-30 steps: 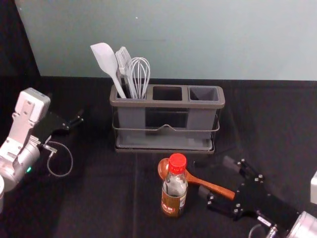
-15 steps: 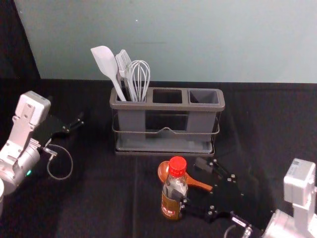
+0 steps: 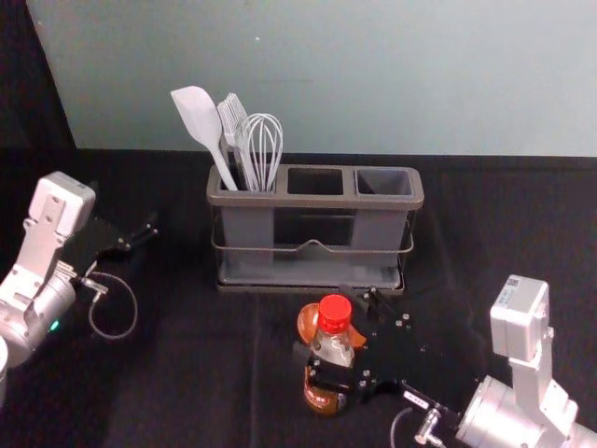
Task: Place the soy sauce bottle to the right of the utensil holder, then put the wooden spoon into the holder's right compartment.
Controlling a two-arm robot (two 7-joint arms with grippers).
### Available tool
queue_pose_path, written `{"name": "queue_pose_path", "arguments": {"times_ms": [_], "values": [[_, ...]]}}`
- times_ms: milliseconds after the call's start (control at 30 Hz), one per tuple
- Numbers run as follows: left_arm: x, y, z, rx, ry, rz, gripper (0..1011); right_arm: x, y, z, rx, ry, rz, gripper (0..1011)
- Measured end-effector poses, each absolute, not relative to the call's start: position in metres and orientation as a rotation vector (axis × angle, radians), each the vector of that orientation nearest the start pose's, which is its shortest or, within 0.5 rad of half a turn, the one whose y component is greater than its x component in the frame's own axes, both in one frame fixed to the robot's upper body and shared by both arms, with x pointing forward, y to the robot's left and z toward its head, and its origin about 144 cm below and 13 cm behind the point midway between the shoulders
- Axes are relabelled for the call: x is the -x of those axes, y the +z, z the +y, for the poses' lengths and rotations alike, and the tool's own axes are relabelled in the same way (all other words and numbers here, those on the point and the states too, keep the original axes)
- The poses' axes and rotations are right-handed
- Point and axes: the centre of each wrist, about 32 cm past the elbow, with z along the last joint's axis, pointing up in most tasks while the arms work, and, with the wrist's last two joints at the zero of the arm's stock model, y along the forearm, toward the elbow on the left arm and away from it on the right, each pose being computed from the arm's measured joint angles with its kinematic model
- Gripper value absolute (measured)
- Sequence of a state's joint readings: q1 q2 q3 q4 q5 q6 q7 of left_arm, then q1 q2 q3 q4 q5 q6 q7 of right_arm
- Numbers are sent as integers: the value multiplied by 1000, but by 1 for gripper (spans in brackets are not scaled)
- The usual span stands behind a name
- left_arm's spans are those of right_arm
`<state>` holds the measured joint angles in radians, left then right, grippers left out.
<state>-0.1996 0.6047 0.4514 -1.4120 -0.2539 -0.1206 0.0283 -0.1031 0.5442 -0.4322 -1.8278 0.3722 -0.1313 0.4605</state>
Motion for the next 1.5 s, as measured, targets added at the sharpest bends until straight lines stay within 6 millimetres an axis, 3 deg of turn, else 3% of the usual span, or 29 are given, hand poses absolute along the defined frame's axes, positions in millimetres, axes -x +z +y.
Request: {"name": "queue_pose_path", "arguments": {"times_ms": [333, 567, 967, 1500], "values": [[-489, 1140, 310, -304, 1248, -285, 1005, -396, 1156, -223, 5, -626, -68, 955], [-489, 1140, 310, -304, 1248, -285, 1005, -396, 1156, -222, 3, -634, -65, 786], [-489, 1140, 310, -304, 1248, -285, 1005, -394, 1160, -221, -4, -641, -77, 393], [-489, 1140, 310, -304, 1248, -285, 1005, -389, 1175, -225, -10, -641, -99, 390]]}}
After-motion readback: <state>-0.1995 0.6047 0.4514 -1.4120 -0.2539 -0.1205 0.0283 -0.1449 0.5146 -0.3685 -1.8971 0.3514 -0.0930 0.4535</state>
